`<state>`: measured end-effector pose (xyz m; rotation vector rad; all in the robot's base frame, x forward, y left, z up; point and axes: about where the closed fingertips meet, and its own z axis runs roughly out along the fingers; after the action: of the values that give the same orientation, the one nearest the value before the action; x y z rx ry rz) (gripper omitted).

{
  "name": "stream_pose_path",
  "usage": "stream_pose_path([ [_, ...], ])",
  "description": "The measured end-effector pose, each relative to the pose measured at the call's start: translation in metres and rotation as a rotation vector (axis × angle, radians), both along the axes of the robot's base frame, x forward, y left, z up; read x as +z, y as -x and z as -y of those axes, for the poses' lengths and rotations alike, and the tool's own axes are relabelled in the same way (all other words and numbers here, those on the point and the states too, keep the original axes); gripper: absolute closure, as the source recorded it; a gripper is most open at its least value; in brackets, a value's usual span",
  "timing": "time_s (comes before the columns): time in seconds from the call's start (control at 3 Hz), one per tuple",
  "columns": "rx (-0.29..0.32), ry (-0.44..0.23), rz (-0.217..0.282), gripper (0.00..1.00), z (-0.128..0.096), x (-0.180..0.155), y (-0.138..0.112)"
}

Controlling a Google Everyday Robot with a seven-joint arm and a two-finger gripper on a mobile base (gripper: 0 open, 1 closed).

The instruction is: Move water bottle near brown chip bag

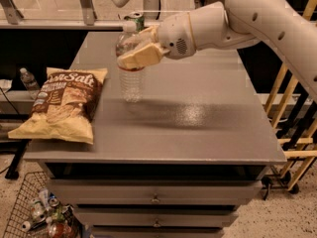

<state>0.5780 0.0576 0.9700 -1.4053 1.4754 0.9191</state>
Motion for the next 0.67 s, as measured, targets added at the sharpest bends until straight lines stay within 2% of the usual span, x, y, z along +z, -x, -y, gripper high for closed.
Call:
stream_pose_path([
  [0.33, 0.032, -0.005, -0.035, 1.00, -0.016, -0.008, 0.015],
  [0.67, 0.067, 0.010, -0.044, 1.00, -0.041, -0.018, 0.037],
])
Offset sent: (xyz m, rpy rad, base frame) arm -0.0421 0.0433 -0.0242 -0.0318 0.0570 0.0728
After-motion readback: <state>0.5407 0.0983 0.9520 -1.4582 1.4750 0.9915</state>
